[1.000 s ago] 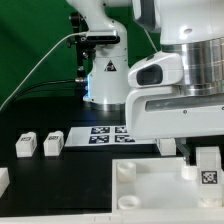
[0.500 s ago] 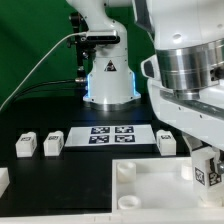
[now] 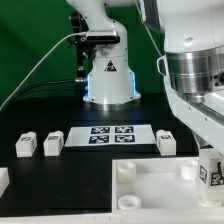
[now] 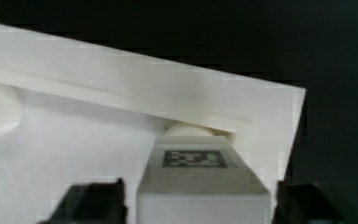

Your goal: Assemble one leg

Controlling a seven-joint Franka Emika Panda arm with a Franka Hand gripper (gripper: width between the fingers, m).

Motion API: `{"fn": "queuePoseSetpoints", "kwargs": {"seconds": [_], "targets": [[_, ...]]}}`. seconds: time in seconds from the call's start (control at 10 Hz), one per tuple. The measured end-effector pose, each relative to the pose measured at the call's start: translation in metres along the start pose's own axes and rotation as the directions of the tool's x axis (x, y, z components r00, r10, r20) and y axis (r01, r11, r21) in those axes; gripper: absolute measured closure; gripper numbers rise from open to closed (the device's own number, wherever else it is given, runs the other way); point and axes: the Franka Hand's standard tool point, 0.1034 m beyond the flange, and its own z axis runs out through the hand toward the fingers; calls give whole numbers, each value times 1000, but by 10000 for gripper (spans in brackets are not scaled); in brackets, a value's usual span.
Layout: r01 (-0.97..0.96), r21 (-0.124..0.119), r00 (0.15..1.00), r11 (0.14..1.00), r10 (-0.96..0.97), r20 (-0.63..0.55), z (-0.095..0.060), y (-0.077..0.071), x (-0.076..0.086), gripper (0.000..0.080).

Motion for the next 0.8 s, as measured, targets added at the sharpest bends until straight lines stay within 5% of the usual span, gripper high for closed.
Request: {"fn": "queuePoseSetpoints", "kwargs": {"seconds": [0.1, 0.2, 0.3, 0.5, 0.6, 0.8], "targets": [[77, 5, 997, 997, -77, -5, 3, 2, -2, 294], [182, 15, 983, 983, -182, -9, 12, 8, -6, 182], [257, 19, 966, 966, -257, -15, 15, 10, -3, 159], [591, -7, 806, 806, -591, -28, 16, 11, -8, 151], [601, -3, 799, 799, -601, -23, 16, 11, -8, 151], [780, -12, 625, 626, -780, -22, 15, 11, -6, 151]]}}
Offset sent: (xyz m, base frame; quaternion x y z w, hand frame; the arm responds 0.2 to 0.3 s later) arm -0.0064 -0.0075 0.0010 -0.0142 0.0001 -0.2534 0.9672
